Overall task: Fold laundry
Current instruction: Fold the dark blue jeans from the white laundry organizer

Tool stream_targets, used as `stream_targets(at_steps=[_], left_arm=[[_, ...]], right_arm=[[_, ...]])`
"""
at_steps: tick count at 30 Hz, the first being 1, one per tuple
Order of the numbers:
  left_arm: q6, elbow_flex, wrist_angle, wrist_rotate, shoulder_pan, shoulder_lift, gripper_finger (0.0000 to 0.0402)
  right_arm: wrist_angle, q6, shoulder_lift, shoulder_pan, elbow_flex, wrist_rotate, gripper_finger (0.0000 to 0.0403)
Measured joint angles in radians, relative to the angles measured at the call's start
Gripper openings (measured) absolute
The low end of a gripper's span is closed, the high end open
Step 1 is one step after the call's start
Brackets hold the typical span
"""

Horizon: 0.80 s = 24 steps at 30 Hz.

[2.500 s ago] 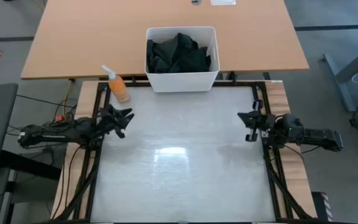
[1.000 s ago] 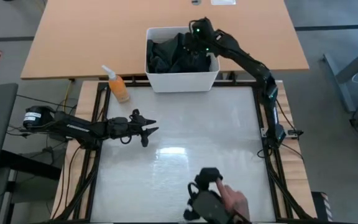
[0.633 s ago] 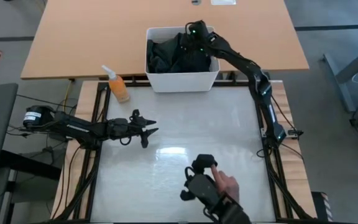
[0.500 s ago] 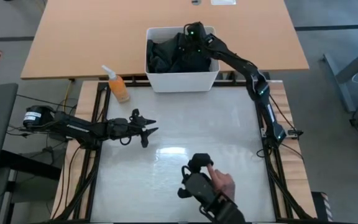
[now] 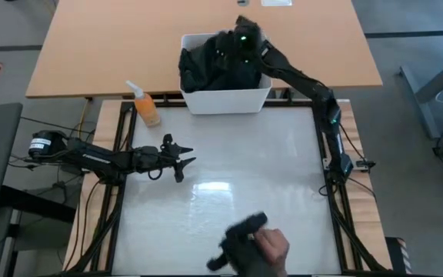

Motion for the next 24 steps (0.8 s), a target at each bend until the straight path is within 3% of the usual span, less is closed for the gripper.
stream_targets(at_steps=[3, 7, 11, 19, 24], left_arm=[[0.017, 0.000, 0.000, 0.000, 0.000, 0.000, 0.0160], [0.034, 0.000, 0.000, 0.001, 0.000, 0.000, 0.0160], [0.048, 0.000, 0.000, 0.001, 0.000, 0.000, 0.0160], [0.055, 0.000, 0.005, 0.004, 0.000, 0.000, 0.0160], [0.046, 0.000, 0.005, 0.006, 0.000, 0.000, 0.0160]], right_arm=[[0.083, 0.014, -0.103, 0.053, 0.000, -0.006, 0.0026], [0.153, 0.049, -0.242, 0.133, 0.002, -0.101, 0.0027], [0.117, 0.076, -0.355, 0.225, 0.002, -0.165, 0.0029], [-0.230, 0.115, -0.504, 0.388, 0.003, -0.170, 0.0029], [-0.578, 0.174, -0.527, 0.430, 0.003, -0.280, 0.0028]])
